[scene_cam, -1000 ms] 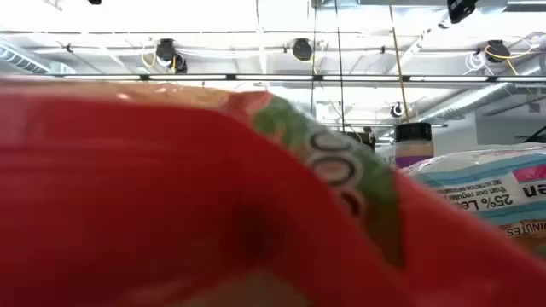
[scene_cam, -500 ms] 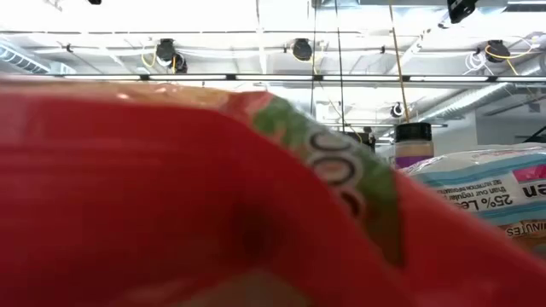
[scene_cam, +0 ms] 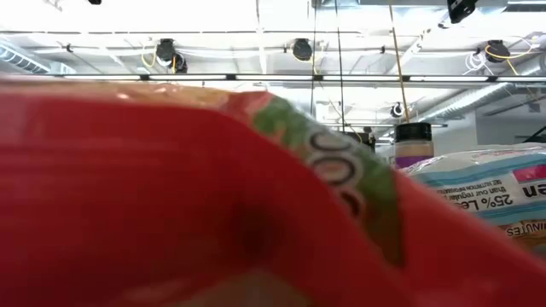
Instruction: Pick & Place Food Item
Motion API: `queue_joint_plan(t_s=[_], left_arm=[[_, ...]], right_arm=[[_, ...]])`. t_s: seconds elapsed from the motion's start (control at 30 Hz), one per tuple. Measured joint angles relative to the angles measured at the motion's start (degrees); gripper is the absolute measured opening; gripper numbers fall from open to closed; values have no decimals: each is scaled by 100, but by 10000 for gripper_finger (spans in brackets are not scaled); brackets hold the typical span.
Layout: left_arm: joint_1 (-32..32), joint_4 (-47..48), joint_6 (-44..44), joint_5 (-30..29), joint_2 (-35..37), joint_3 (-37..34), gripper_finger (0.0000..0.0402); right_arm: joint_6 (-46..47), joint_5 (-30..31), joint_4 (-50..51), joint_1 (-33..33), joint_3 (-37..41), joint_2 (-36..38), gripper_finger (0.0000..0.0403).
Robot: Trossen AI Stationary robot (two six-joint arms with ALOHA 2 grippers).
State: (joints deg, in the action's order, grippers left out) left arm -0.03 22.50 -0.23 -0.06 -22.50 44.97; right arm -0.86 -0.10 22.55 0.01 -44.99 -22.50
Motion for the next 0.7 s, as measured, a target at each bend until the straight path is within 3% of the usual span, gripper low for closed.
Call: queue_joint_plan(t_s=[0.7], left_arm=[[0, 0, 0, 1, 0, 0, 56]], right_arm=[[13, 0, -205, 0, 0, -16, 0]])
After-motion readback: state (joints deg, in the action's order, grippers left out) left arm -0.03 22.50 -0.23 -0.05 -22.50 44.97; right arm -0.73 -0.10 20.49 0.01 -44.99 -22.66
